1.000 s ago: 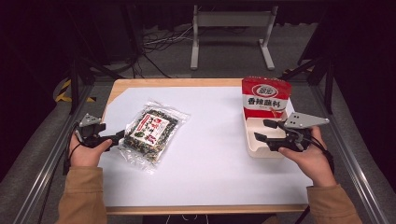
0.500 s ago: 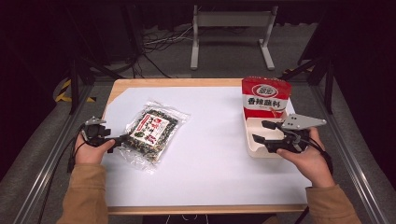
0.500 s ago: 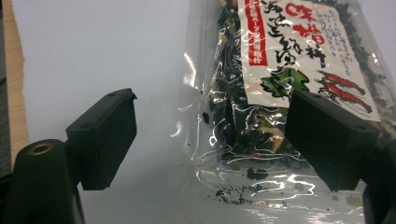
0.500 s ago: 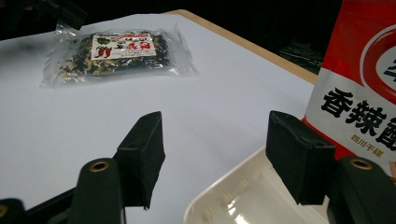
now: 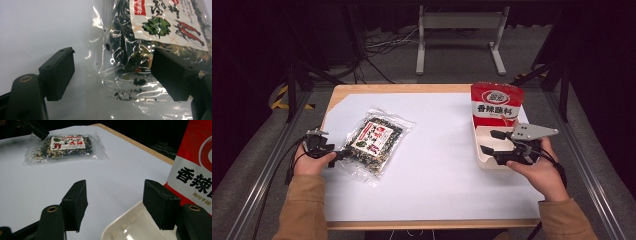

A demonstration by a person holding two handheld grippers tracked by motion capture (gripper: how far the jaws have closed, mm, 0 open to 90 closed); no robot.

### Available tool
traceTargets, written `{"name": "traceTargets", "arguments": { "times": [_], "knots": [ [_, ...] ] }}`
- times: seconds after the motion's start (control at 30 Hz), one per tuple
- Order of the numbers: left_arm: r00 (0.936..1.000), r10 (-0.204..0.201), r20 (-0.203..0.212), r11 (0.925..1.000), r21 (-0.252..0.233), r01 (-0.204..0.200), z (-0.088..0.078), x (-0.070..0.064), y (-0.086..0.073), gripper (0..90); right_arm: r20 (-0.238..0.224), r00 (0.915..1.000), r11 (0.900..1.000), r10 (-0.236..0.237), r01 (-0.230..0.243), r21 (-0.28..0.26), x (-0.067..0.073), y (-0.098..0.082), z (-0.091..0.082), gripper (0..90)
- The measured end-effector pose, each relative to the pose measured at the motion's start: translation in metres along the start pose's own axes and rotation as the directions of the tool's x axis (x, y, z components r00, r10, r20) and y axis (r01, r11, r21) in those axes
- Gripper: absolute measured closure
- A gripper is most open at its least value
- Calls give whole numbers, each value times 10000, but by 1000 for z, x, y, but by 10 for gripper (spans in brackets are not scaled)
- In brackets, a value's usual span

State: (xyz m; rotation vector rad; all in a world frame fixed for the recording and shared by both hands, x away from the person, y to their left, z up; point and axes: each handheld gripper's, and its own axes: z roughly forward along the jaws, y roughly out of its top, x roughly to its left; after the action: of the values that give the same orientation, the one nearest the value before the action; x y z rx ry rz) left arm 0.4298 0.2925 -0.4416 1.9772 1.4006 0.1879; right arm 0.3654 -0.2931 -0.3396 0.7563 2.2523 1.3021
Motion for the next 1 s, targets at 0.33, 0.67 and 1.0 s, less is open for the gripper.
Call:
{"name": "traceTargets", "arguments": {
  "times": [0.33,0.67,1.0],
  "knots": [
    [10000,-15,56,9997,254,13,1,-2,-1,328,41,10000,9999,-22,22,109,-1,-2,2,351],
    [9999,164,-44,9999,-27,-164,2,-9,-6,544,-4,10000,10000,-75,75,61,1,-1,4,350],
    [9981,484,-371,9987,-109,-488,-2,-15,-6,839,-35,9999,9999,-118,118,25,1,0,5,350]
  ]
}}
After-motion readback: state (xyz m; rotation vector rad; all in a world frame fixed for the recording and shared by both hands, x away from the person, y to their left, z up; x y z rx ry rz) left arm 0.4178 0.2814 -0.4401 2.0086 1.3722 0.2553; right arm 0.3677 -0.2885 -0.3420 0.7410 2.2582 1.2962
